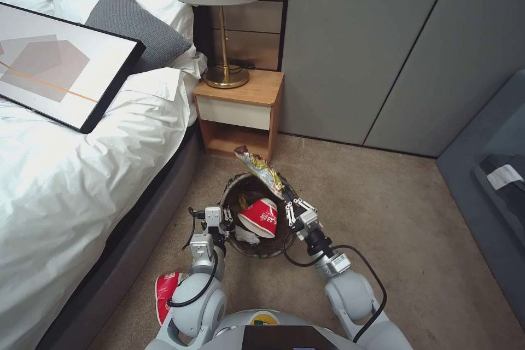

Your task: Pick up the trash bin, then pick up the garbage from the floor and place it into the trash bin.

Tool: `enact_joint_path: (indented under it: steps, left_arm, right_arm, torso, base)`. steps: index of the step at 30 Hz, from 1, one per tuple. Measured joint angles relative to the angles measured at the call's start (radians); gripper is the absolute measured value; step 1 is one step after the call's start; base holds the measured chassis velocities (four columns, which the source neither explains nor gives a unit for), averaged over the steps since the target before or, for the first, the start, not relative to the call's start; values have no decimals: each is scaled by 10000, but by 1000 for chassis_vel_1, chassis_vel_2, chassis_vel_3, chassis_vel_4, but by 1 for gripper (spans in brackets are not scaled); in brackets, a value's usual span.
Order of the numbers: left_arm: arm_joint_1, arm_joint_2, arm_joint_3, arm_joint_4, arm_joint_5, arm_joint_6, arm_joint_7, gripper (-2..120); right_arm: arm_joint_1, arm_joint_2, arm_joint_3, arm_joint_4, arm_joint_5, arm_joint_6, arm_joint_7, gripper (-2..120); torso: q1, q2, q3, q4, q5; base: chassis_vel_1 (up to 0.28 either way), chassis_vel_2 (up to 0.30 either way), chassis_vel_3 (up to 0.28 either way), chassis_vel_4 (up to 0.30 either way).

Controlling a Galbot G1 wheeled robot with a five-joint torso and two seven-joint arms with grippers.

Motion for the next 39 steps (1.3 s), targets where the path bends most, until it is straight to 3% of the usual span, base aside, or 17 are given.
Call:
enact_joint_path:
  steps: [22, 28, 30, 34, 39]
  left_arm:
    - [-19, -28, 14, -34, 21, -5, -2, 3]
    - [-18, -25, -31, -61, 14, -5, -6, 3]
    - [-19, -26, -30, -66, 8, -5, -7, 3]
    - [-19, -24, -32, -77, 2, -5, -7, 3]
    - [-18, -21, -61, -105, -13, -5, -8, 3]
  right_arm:
    - [-123, 181, -304, -948, -475, 309, 58, -2]
    - [-109, 188, -273, -1052, -512, 310, 71, 14]
    - [-111, 195, -248, -1056, -517, 310, 78, 25]
    - [-113, 194, -217, -1051, -518, 309, 79, 36]
    - [-104, 181, -163, -976, -509, 309, 81, 57]
  torso:
    - [0, -1, 0, 1, 0]
    - [0, -1, 0, 1, 0]
    - [0, 0, 0, 0, 0]
    - [0, -1, 0, 1, 0]
    - [0, -1, 0, 1, 0]
  base:
    - [0, 0, 0, 0]
    - [0, 0, 0, 0]
    - [0, 0, 0, 0]
    - [0, 0, 0, 0]
    - [0, 0, 0, 0]
